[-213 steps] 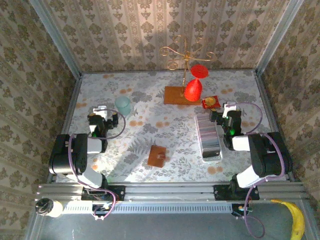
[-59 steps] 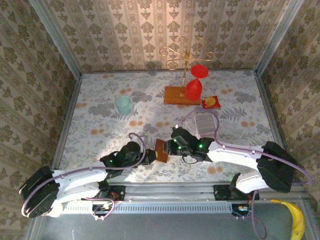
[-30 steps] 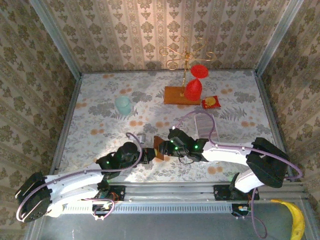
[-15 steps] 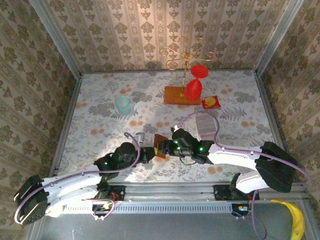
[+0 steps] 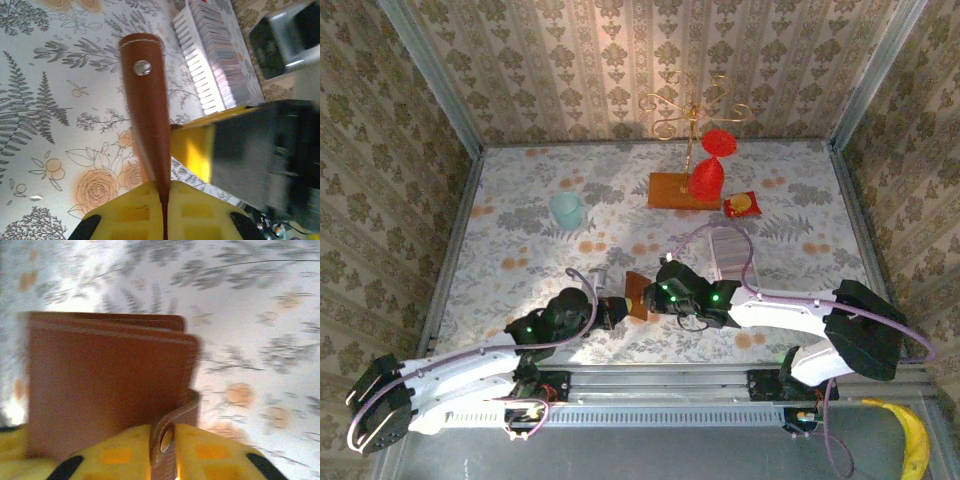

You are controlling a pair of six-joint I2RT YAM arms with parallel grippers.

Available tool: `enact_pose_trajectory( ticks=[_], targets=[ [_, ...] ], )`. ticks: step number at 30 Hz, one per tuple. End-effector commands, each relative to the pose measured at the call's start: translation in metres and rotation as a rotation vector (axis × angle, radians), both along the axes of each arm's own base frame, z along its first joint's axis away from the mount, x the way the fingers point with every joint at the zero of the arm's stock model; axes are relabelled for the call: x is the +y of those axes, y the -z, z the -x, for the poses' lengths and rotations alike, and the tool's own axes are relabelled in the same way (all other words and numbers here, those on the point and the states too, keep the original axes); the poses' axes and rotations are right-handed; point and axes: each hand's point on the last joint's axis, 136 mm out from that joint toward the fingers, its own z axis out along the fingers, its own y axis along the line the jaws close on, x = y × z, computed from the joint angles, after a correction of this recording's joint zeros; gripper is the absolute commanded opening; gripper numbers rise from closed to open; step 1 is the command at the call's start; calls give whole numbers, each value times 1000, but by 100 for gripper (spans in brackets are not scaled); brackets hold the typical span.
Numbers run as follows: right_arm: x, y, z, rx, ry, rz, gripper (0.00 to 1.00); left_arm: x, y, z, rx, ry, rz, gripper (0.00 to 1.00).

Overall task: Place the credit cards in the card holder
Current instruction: Open the button on the card holder.

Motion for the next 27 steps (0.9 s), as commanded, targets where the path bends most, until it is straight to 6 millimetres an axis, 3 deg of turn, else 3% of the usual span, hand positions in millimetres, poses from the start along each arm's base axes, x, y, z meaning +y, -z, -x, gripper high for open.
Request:
enact_pose_trajectory(
  ticks=[1, 7, 11, 14, 21, 27],
  targets=[
    [-48, 37, 2, 39, 90, 227, 12, -5, -23, -3, -41, -7, 84, 0],
    [-48, 34, 2, 31, 96, 212, 10, -3, -20, -3, -34, -14, 70, 0],
    [-47, 10, 1, -36, 95, 125, 16, 0, -14, -4, -24, -26, 51, 0],
    [-52, -5, 1, -72, 89, 117, 34, 0, -12, -5, -16, -34, 51, 0],
    [-40, -17, 3, -80, 47, 19, 52, -5, -14, -5, -6, -28, 73, 0],
    [-41, -5, 0, -59, 51, 60, 50, -8, -16, -5, 0, -24, 95, 0]
  ],
)
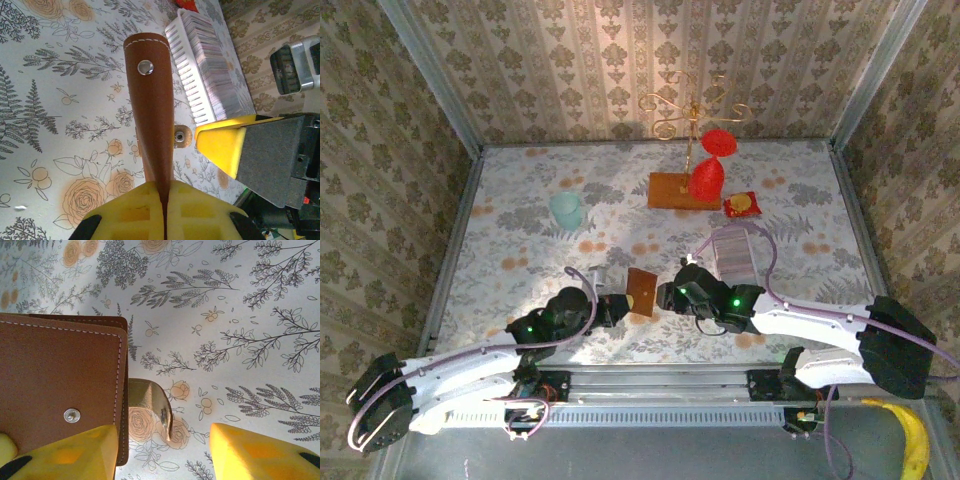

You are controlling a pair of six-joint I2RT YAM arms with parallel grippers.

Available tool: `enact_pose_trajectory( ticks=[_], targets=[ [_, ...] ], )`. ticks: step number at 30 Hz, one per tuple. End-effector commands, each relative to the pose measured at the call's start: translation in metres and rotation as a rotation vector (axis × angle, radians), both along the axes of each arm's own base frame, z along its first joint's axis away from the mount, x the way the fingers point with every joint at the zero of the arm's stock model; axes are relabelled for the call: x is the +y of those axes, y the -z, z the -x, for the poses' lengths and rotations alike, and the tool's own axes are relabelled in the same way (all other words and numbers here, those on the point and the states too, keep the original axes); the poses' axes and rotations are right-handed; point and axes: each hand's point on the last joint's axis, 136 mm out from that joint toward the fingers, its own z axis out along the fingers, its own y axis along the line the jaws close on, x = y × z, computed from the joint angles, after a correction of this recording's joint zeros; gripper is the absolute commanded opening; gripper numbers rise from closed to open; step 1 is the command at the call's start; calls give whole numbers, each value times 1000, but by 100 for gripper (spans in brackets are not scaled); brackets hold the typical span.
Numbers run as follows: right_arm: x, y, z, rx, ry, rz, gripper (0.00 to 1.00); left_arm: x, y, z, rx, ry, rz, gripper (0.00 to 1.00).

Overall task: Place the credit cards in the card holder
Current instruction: Open the button on the card holder, then open the card holder at the center of the table.

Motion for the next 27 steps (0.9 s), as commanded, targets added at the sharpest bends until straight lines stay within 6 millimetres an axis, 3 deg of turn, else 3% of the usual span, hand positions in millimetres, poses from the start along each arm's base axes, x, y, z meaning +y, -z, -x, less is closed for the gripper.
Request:
enact_pose_trajectory(
  ticks=[1, 6, 14, 18, 22, 27],
  targets=[
    [-3, 11, -3, 15, 5, 31, 48, -5, -10, -1, -7, -4, 58, 0],
    [1, 22, -6, 39, 4, 16, 38, -5, -8, 0, 11, -5, 74, 0],
    [10, 17, -10, 13, -32, -6, 20, -11, -2, 3, 48, 6, 96, 0],
    [15, 18, -7, 14, -67, -15, 0, -23, 2, 7, 68, 40, 103, 0],
    [13, 17, -3, 21, -71, -23, 0, -27, 14, 5, 92, 32, 67, 1],
    [8, 19, 4, 35, -78, -21, 0, -24, 37, 3, 144, 9, -19, 13]
  ],
)
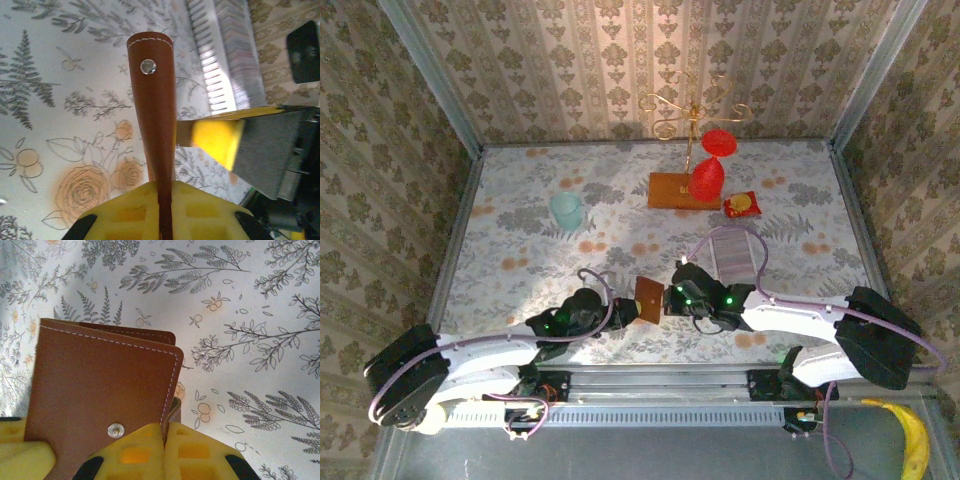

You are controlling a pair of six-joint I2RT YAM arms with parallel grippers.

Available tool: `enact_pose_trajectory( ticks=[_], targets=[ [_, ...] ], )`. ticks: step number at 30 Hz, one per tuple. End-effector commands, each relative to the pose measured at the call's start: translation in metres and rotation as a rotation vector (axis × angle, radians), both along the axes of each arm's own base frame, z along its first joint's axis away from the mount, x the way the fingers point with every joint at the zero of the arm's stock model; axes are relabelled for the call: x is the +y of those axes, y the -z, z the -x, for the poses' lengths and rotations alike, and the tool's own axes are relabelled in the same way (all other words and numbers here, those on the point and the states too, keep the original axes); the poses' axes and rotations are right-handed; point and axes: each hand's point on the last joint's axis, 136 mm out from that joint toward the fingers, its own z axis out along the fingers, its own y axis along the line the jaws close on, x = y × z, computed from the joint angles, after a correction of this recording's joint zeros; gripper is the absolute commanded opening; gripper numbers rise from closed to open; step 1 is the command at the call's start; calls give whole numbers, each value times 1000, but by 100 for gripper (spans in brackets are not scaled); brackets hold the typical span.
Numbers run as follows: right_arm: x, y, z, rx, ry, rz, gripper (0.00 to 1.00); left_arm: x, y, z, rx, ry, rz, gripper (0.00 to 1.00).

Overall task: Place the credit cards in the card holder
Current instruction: Open the card holder at the center of the table.

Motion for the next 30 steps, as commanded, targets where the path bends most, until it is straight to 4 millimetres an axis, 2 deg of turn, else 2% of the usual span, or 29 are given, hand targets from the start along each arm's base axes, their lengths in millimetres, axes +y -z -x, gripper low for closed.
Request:
enact_pose_trajectory(
  ticks=[1, 6, 12, 20, 24, 27, 30],
  targets=[
    [0, -7, 5, -5, -15, -22, 0, -7, -1, -1, 24, -4, -8, 16],
    [-3, -12, 8, -14, -17, -36, 0, 7, 20, -4, 56, -46, -144, 38],
    [1, -28, 9, -48, -36, -78, 0, 20, 14, -10, 25, -84, -213, 59],
    [5, -26, 10, -40, -49, -84, 0, 14, 0, -15, -24, -75, -183, 71],
    [7, -33, 10, -55, -52, -103, 0, 4, -11, -17, -53, -39, -190, 81],
    [6, -36, 9, -67, -50, -108, 0, 1, -10, -19, -59, -26, -214, 85],
    [4, -37, 9, -69, -46, -107, 0, -2, -3, -20, -43, -15, -250, 84]
  ],
)
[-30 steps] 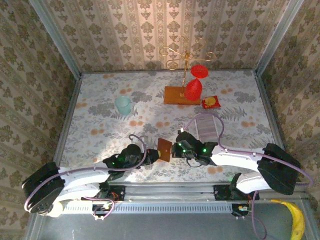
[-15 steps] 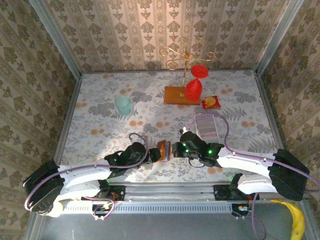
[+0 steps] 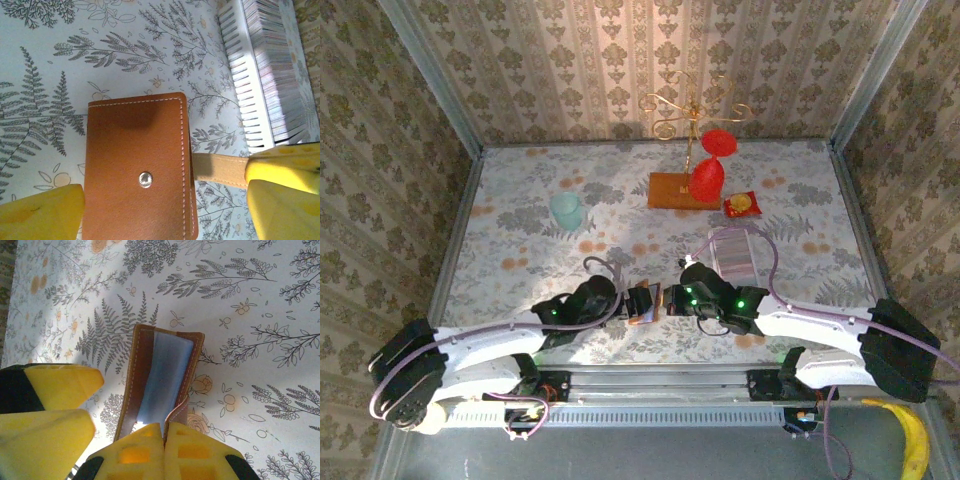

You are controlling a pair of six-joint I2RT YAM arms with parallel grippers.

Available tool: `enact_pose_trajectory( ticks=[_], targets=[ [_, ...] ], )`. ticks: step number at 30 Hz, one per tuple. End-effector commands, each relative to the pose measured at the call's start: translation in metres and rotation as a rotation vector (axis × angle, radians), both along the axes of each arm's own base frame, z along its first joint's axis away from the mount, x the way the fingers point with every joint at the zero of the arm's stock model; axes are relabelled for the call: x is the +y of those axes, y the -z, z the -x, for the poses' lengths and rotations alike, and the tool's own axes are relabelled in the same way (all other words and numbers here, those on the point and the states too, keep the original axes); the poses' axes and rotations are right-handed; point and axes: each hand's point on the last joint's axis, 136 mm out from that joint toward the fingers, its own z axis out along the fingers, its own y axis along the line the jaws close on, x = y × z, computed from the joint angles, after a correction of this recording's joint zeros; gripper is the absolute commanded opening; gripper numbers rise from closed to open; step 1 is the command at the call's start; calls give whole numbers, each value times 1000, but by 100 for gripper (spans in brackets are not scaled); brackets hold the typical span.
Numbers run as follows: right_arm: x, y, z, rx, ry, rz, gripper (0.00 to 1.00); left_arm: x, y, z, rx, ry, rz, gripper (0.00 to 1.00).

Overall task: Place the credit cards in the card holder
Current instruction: Open the card holder at the center of the table.

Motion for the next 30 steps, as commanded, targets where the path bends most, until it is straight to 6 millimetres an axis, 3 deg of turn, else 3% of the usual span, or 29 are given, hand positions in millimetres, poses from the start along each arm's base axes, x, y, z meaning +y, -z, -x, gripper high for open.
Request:
enact_pose_trajectory(
  ticks=[1, 8, 13, 16, 20, 25, 30],
  targets=[
    [-1, -5, 2, -22, -11, -9, 0, -2, 10, 1, 11, 33, -80, 81],
    [-11, 1, 3, -16, 12, 35, 0, 5, 16, -4, 27, -6, -106, 64],
    [-23, 12, 2, -1, 51, 87, 0, 23, 22, -3, 34, -58, -100, 34],
    [-29, 18, 0, 14, 67, 115, 0, 27, 27, 0, 60, -62, -95, 22],
    [-34, 26, -2, 34, 77, 149, 0, 35, 34, 4, 82, -65, -135, 18],
    [-48, 42, -5, 63, 105, 225, 0, 50, 46, 9, 98, -106, -135, 3],
    [-61, 57, -5, 83, 120, 307, 0, 51, 61, 17, 141, -102, -113, 5]
  ],
)
